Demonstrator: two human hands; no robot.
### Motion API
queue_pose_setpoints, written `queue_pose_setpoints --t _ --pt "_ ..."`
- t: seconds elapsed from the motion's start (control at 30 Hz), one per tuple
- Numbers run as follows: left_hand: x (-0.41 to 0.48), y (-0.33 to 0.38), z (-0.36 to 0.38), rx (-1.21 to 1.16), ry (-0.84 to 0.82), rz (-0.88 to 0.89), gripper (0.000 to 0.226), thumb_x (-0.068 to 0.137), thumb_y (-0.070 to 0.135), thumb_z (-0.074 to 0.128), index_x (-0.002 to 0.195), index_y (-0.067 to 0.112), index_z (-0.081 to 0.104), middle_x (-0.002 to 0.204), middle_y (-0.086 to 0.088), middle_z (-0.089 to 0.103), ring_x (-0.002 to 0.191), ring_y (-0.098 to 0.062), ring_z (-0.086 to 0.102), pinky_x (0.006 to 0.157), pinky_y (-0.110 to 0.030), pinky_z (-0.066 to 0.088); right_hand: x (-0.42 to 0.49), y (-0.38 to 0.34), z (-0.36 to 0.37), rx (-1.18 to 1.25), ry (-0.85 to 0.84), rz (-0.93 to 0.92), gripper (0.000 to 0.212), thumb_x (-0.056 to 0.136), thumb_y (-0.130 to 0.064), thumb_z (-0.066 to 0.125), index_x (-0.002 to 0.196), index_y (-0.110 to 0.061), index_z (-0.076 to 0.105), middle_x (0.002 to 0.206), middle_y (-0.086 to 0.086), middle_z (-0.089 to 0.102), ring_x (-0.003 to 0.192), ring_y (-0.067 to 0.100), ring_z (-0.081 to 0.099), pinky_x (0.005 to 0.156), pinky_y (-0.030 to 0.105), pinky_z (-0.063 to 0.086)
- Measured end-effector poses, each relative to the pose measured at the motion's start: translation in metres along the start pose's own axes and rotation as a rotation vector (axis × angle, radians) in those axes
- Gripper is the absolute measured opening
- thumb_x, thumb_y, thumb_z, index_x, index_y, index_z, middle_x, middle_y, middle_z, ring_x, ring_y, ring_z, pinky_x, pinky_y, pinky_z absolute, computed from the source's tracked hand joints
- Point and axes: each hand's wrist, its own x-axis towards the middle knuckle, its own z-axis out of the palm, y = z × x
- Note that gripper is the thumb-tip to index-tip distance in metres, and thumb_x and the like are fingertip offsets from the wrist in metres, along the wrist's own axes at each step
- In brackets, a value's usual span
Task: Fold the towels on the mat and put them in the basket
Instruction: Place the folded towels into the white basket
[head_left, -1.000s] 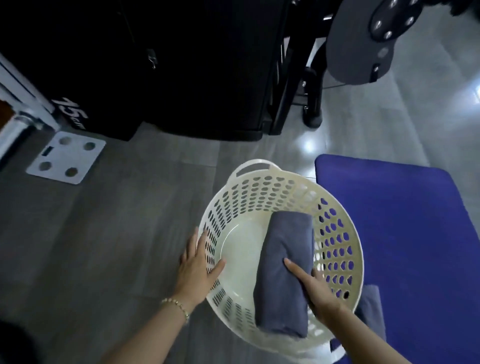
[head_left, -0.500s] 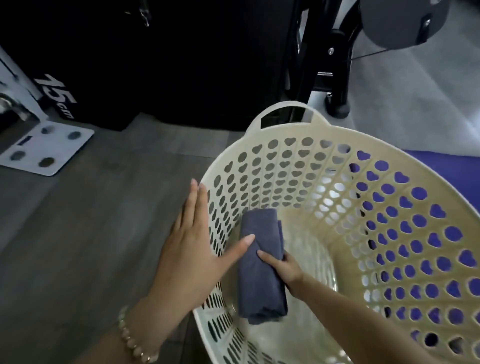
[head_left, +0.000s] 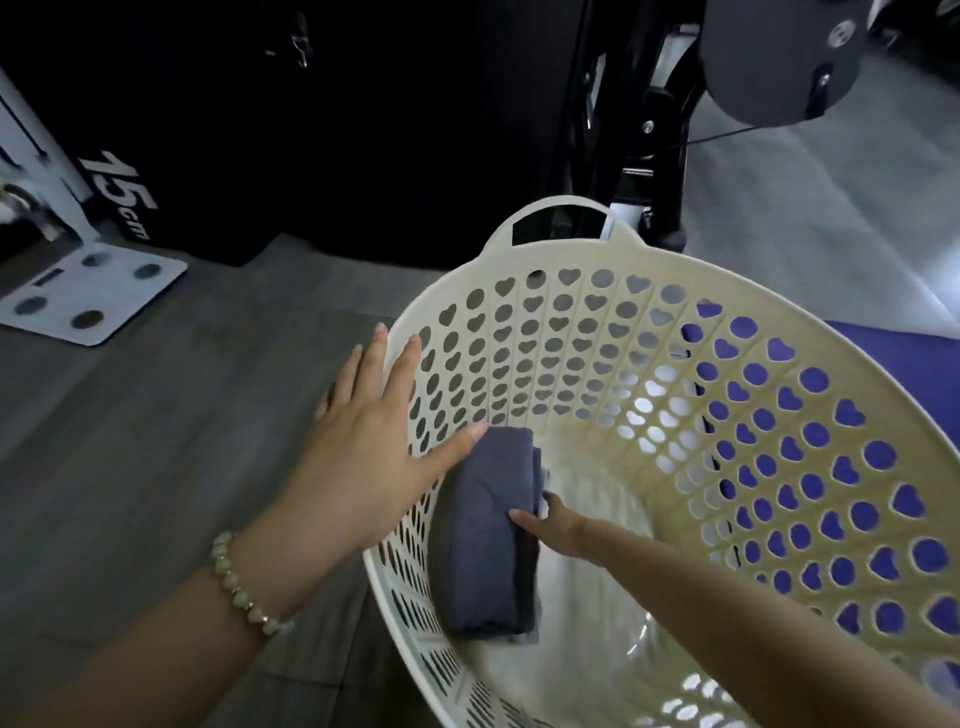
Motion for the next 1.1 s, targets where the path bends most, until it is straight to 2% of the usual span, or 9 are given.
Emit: queue_pose_setpoints --t 0.17,0.27,0.37,0.43,0.53,0.63,0.73,0.87,1.1 --pt "0.005 0.01 -0.004 0.204 0.009 0.179 0.102 0.069 0.083 -0.001 0.153 0.026 0.003 0.161 0.003 0.003 0.148 -0.016 -0.007 0.119 -0.038 -0.007 -0.075 -0.031 -0.075 -0.479 0.123 -0.294 0.066 0.097 -0.046 0.045 0.15 -0.014 0.022 0.155 0.009 0.03 0.139 0.026 0.033 0.112 0.035 0.028" --pt "0.014 0.049 -0.009 0.147 -0.061 0.269 0.086 0.086 0.077 0.022 0.152 0.022 0.017 0.158 0.002 0.02 0.146 -0.017 0.011 0.118 -0.035 0.008 -0.149 -0.032 -0.13 -0.619 0.284 -0.455 0.063 0.096 -0.047 0.048 0.15 -0.024 0.025 0.156 0.001 0.027 0.138 0.022 0.035 0.111 0.033 0.029" --pt "0.019 0.114 -0.009 0.182 -0.095 0.446 0.075 0.091 0.064 0.032 0.151 0.022 0.021 0.156 0.001 0.026 0.143 -0.017 0.021 0.115 -0.033 0.017 -0.223 -0.001 -0.179 -0.57 0.505 -0.483 0.06 0.093 -0.043 0.054 0.147 -0.027 0.032 0.151 -0.004 0.034 0.123 0.013 0.047 0.09 0.016 0.03" --pt "0.017 0.165 -0.006 0.152 -0.107 0.576 0.073 0.09 0.064 0.034 0.15 0.023 0.025 0.154 0.0 0.031 0.142 -0.018 0.025 0.113 -0.034 0.02 -0.268 0.032 -0.208 -0.487 0.646 -0.52 0.061 0.091 -0.039 0.059 0.145 -0.023 0.036 0.149 -0.002 0.037 0.127 0.01 0.043 0.093 0.009 0.026" --pt "0.005 0.253 0.005 -0.023 -0.055 0.776 0.065 0.092 0.058 0.04 0.146 0.022 0.033 0.148 0.0 0.04 0.136 -0.018 0.034 0.109 -0.031 0.025 -0.324 0.09 -0.245 -0.362 0.847 -0.493 0.066 0.085 -0.046 0.057 0.143 -0.02 0.039 0.141 -0.007 0.04 0.132 0.009 0.04 0.107 0.019 0.028" --pt "-0.024 0.342 0.032 -0.161 -0.029 0.946 0.058 0.095 0.052 0.041 0.143 0.019 0.038 0.146 -0.001 0.043 0.135 -0.019 0.035 0.109 -0.03 0.024 -0.358 0.157 -0.266 -0.199 0.958 -0.355 0.059 0.088 -0.036 0.061 0.141 -0.02 0.04 0.137 -0.009 0.042 0.126 0.008 0.043 0.102 0.019 0.03" --pt "-0.062 0.406 0.082 -0.125 -0.114 1.034 0.056 0.097 0.052 0.036 0.142 0.019 0.038 0.143 -0.002 0.044 0.133 -0.021 0.036 0.105 -0.036 0.03 -0.362 0.228 -0.265 -0.094 0.942 -0.209 0.06 0.089 -0.035 0.061 0.142 -0.021 0.038 0.146 -0.002 0.041 0.13 0.013 0.042 0.101 0.021 0.03" --pt "-0.096 0.426 0.185 0.241 -0.165 1.072 0.056 0.098 0.054 0.033 0.137 0.015 0.041 0.135 -0.006 0.049 0.125 -0.025 0.043 0.098 -0.037 0.036 -0.342 0.311 -0.234 -0.038 0.834 -0.013 0.064 0.091 -0.038 0.059 0.146 -0.022 0.033 0.149 -0.002 0.035 0.137 0.014 0.035 0.105 0.022 0.028" --pt "-0.114 0.337 0.33 0.117 -0.631 0.624 0.061 0.098 0.053 0.033 0.143 0.011 0.033 0.145 -0.008 0.04 0.131 -0.027 0.04 0.104 -0.041 0.038 -0.269 0.407 -0.163 0.121 0.582 0.124 0.074 0.089 -0.041 0.062 0.149 -0.017 0.026 0.155 0.006 0.026 0.141 0.02 0.03 0.113 0.03 0.027"
